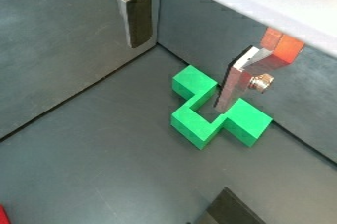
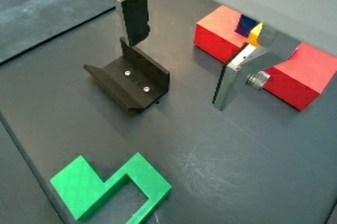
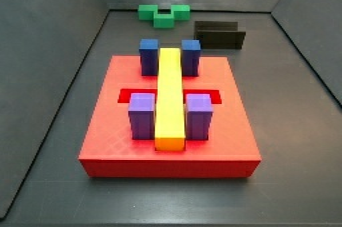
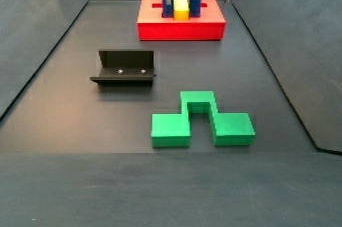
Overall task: Pick up the green object. Move up. Place the green object on the fixture. Regrasp the green object. Move to above the board. Insert the green object.
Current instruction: Pick up the green object.
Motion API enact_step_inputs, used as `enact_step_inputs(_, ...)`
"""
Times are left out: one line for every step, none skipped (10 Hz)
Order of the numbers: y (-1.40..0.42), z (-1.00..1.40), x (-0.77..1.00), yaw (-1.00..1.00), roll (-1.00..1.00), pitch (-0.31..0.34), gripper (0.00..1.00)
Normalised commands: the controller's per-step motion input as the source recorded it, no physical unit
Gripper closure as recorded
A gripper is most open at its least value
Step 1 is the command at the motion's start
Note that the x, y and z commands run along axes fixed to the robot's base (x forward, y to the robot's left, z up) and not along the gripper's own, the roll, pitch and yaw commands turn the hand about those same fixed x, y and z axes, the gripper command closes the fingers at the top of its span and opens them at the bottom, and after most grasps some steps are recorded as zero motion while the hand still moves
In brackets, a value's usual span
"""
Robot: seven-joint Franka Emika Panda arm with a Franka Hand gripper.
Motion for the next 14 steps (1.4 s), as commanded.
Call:
enact_step_inputs(-0.02,-0.24,0.25,-0.01,0.04,0.076,0.00)
enact_step_inputs(0.25,-0.50,0.39,-0.13,0.00,0.067,0.00)
enact_step_inputs(0.56,-0.57,0.47,-0.19,-0.12,0.044,0.00)
enact_step_inputs(0.44,-0.63,0.65,-0.11,-0.14,0.061,0.00)
enact_step_inputs(0.25,-0.85,0.69,-0.03,-0.11,0.039,0.00)
enact_step_inputs(0.22,-1.00,0.45,-0.02,-0.04,0.000,0.00)
enact_step_inputs(0.19,-1.00,0.16,0.00,-0.04,-0.017,0.00)
enact_step_inputs(0.21,-1.00,0.17,0.00,-0.05,-0.014,0.00)
enact_step_inputs(0.29,-0.93,0.03,0.00,0.00,0.000,0.00)
enact_step_inputs(0.38,-0.82,-0.29,0.00,0.00,-0.003,0.00)
enact_step_inputs(0.39,-0.77,-0.58,0.00,0.00,-0.006,0.00)
enact_step_inputs(0.34,-0.69,-0.52,0.00,-0.04,0.000,0.00)
enact_step_inputs(0.13,-0.52,-0.13,0.00,-0.12,0.000,0.00)
enact_step_inputs(0.07,-0.51,-0.14,0.00,-0.05,0.000,0.00)
